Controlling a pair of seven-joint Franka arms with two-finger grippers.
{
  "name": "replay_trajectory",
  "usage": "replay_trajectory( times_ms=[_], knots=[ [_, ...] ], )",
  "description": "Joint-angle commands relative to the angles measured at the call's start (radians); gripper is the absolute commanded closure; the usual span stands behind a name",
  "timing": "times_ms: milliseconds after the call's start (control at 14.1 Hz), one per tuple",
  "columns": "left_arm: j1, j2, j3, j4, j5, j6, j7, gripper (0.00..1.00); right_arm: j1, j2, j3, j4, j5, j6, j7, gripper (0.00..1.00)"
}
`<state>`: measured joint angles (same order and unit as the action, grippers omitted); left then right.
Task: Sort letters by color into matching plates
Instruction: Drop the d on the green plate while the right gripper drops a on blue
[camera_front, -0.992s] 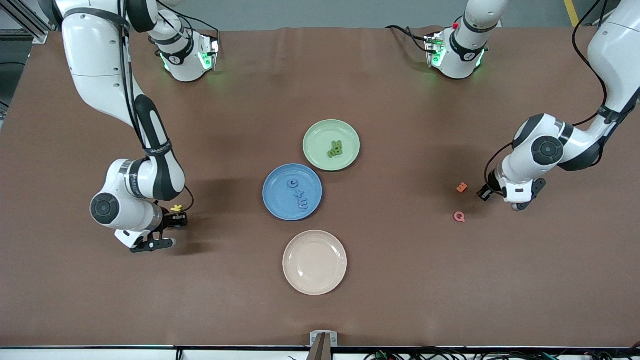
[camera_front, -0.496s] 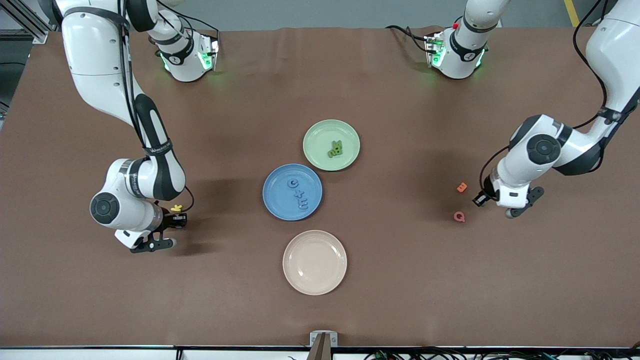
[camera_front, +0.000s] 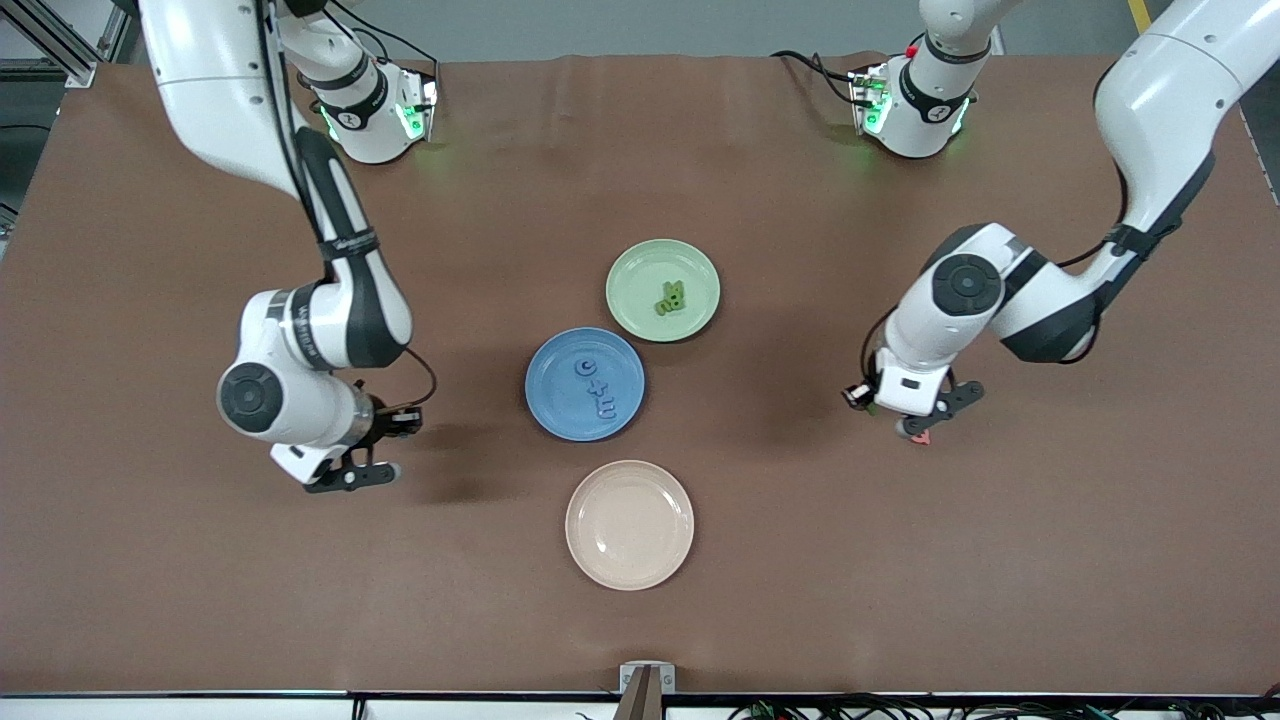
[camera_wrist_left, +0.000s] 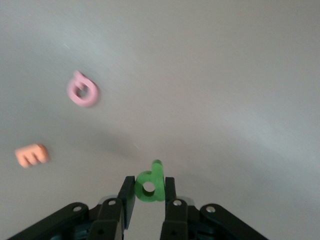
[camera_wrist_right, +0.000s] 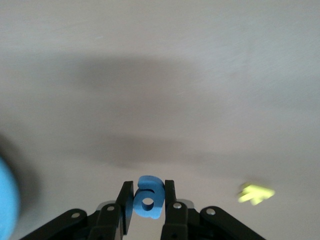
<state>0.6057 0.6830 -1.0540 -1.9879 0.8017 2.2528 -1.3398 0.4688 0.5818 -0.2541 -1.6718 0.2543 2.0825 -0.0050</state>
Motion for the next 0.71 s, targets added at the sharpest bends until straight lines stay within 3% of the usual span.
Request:
replay_trajectory(
  times_ms=[0, 283, 638],
  knots=[
    [-0.07, -0.008, 0.0, 0.012, -0.038, -0.018, -0.048, 1.0, 0.082, -0.033, -0.002, -0.013, 0.013, -0.039, 0.135, 0.85],
    [-0.188, -0.003, -0.001, 0.011, -0.039, -0.018, -0.173, 1.0, 0.201, -0.028, -0.002, -0.005, 0.023, -0.021, 0.292, 0.84],
    [-0.302, 0.004, -0.001, -0.005, -0.058, 0.01, -0.298, 1.0, 0.275, -0.004, 0.001, -0.005, 0.026, 0.054, 0.327, 0.83]
  ],
)
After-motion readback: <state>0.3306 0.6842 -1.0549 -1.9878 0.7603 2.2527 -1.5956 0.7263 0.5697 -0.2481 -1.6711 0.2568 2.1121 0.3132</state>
